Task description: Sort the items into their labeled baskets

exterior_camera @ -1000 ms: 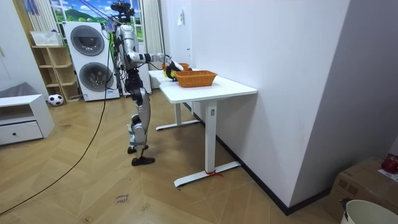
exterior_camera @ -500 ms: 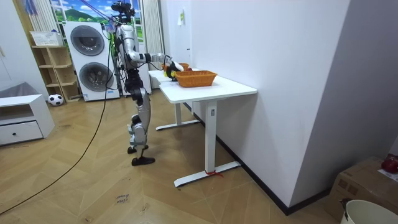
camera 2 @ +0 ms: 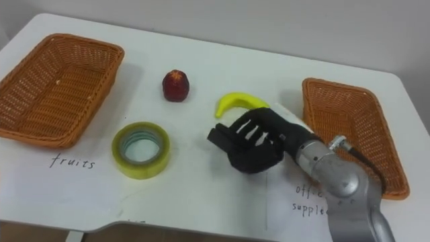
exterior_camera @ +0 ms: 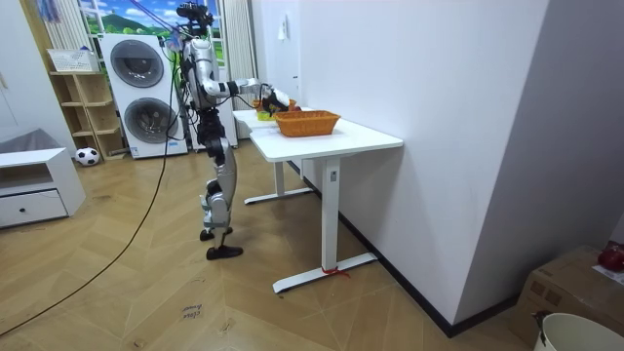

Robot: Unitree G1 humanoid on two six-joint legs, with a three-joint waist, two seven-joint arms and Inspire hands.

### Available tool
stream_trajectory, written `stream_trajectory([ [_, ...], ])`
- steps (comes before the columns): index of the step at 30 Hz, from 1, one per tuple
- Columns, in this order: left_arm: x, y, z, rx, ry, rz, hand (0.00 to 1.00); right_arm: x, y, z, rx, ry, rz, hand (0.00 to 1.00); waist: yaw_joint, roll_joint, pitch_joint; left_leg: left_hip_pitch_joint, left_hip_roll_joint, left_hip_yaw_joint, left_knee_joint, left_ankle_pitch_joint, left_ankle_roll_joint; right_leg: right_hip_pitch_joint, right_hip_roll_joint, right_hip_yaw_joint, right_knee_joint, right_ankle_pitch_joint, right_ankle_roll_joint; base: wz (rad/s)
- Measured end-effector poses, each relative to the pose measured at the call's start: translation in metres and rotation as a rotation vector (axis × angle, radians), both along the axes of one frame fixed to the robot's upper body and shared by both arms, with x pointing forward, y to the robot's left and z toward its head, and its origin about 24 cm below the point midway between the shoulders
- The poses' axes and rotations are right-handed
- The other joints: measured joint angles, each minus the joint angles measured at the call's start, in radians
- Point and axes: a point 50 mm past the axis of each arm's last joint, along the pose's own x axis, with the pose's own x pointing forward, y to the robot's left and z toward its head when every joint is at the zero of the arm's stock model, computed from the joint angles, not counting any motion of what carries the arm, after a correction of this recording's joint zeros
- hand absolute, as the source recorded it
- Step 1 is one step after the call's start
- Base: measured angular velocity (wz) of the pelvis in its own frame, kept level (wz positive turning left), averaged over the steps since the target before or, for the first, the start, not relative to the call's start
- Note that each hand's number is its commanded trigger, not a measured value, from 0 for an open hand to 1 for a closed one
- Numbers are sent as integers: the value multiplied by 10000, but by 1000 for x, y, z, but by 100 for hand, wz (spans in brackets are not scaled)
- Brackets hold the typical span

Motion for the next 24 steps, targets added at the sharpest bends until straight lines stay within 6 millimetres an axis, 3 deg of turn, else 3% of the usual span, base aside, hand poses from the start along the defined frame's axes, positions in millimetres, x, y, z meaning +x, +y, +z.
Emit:
stream_trajectory([
  [2, 0, 3, 1, 63, -115, 120, 0, 0, -7, 10, 43, -624, -342, 100, -37, -34, 44, -19, 7, 0, 32, 0, 0, 9, 2, -7, 3, 0, 0, 0],
  [7, -6, 4, 0, 86, 35, 408, 0, 0, -20, 19, 56, -1296, -1054, 100, -205, -16, 53, -18, 4, 31, 16, -1, 1, -17, 2, 14, 23, 0, 0, -1],
  [15, -13, 4, -1, 129, 61, 986, 0, -1, -35, 33, 191, -2276, -2040, 100, -249, -37, -15, -20, 10, 28, 10, -1, 1, -22, 10, 7, 22, 0, 0, 0],
  [20, -20, 2, -3, 152, 342, 990, 0, -1, -37, 37, 411, -2858, -2489, 100, -504, -35, -82, -20, 5, 9, 26, -1, 0, 9, -4, -9, 17, 0, 0, 2],
  [24, -24, 2, -3, 156, 428, 1017, 0, -2, -44, 41, 669, -3241, -2988, 100, -597, 4, -63, -18, 3, 11, 30, 0, 0, 12, -7, -5, 19, 0, 0, 0],
])
